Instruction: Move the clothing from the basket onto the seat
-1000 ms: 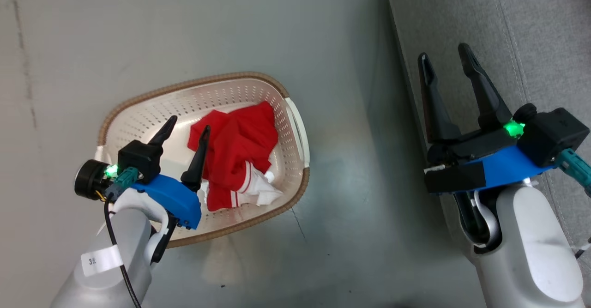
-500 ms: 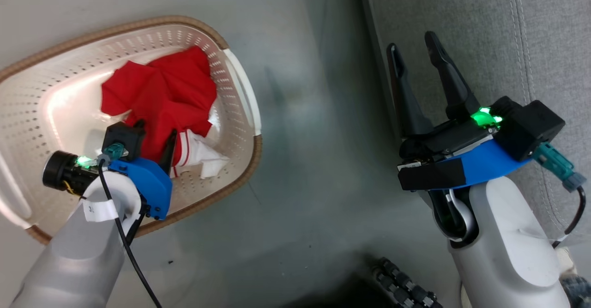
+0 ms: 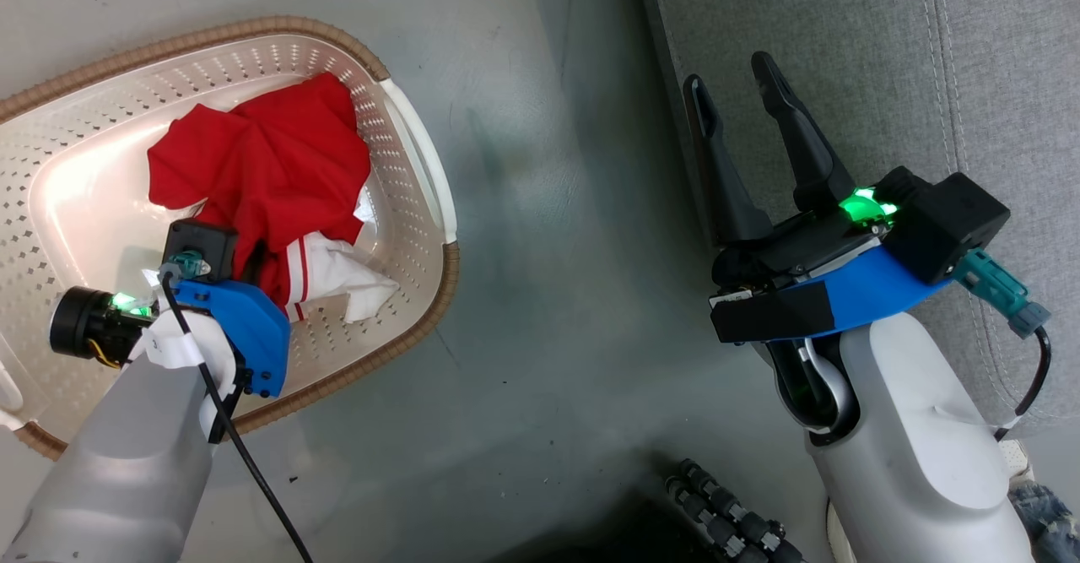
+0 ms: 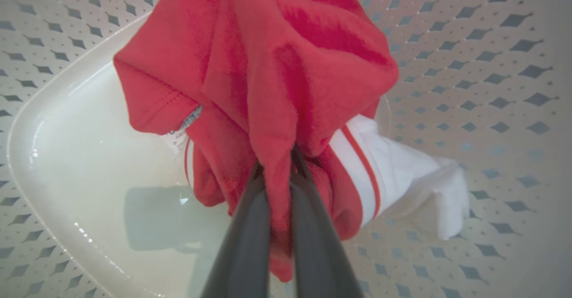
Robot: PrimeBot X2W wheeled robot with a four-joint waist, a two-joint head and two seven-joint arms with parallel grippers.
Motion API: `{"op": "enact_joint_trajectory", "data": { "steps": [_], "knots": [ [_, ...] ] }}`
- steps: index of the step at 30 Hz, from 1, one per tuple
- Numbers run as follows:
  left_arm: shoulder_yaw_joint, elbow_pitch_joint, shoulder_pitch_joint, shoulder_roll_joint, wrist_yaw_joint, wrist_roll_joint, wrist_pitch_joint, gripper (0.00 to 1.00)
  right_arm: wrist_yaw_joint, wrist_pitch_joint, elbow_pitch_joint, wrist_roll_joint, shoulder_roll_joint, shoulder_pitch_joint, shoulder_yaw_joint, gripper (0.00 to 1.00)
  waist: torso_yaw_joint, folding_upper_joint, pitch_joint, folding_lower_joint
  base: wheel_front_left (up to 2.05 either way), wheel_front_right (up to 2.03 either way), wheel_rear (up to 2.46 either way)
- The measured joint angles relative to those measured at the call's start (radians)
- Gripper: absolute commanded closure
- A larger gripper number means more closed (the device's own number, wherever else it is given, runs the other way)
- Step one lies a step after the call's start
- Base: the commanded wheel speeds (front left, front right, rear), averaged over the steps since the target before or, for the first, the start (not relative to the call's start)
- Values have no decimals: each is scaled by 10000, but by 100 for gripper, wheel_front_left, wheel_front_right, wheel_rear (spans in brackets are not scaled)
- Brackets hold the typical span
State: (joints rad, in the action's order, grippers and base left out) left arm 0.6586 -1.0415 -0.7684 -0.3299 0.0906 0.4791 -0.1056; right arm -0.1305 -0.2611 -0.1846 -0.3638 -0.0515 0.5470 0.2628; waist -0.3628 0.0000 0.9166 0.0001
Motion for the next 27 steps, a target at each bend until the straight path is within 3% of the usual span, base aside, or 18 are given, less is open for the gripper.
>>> {"op": "enact_joint_trajectory", "data": {
  "steps": [16, 27],
  "knots": [
    [305, -723, -226, 337, 293, 314, -451, 100, -2, -6, -268, 130, 0, 43, -127, 0, 193, 0, -448, 0, 0, 0, 0],
    [794, -918, -38, 1444, 355, 637, -1229, 100, -2, 268, -1333, 1298, 13, -382, -679, 0, 970, 0, -1975, -1, 0, 0, 0]
  ]
}}
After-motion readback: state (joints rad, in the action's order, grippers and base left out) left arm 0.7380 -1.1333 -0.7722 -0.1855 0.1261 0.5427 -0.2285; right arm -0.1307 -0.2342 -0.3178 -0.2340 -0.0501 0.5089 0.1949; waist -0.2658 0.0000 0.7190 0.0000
